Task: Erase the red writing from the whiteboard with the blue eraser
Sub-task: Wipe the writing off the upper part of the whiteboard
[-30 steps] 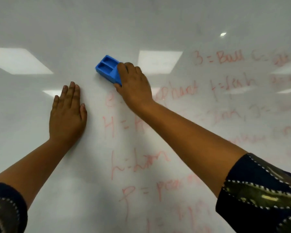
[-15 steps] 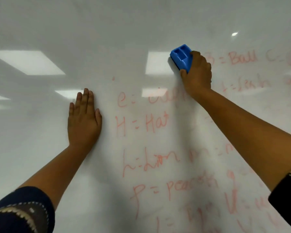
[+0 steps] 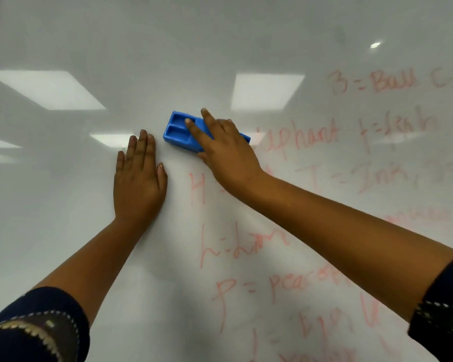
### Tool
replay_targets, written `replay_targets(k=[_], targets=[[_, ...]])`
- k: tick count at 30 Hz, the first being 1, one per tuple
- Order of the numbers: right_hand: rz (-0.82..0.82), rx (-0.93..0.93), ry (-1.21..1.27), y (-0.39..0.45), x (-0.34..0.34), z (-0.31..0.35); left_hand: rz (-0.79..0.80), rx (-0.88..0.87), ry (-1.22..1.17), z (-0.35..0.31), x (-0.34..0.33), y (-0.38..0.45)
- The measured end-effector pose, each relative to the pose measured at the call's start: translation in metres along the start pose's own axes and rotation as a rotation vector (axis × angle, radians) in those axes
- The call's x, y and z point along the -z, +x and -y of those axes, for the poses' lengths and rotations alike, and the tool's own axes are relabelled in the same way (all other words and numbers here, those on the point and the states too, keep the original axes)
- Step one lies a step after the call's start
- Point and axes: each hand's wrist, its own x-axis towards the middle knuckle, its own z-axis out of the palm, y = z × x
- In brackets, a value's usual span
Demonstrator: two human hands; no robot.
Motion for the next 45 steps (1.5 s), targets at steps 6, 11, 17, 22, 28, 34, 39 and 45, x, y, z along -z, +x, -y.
replay_targets(k=[6, 11, 17, 22, 28, 34, 39, 45], targets=[[0.053, -0.010, -0.002, -0.001, 0.018, -0.046, -0.021, -0.017, -0.014, 0.002, 0.001, -0.002], [-0.060, -0.363, 0.038, -0.003, 0.042, -0.119, -0.026, -0.022, -0.010, 0.001, 0.002, -0.004], [-0.136, -0.504, 0.051, -0.004, 0.045, -0.126, -0.033, 0.013, -0.007, -0.003, 0.001, -0.006], [-0.053, -0.289, 0.061, -0.013, 0.033, -0.075, -0.033, 0.022, 0.003, -0.002, -0.001, -0.008], [0.056, -0.047, 0.097, -0.055, 0.014, -0.013, -0.038, 0.019, -0.007, -0.001, -0.001, -0.012], [0.130, 0.174, 0.098, -0.089, 0.009, 0.004, -0.037, 0.012, -0.024, -0.001, 0.000, -0.016], [0.056, -0.010, 0.086, -0.039, 0.022, -0.042, -0.033, 0.016, -0.020, -0.001, 0.001, -0.017], [-0.032, -0.199, 0.129, -0.013, 0.022, -0.042, -0.039, 0.012, -0.022, 0.001, -0.001, -0.019]])
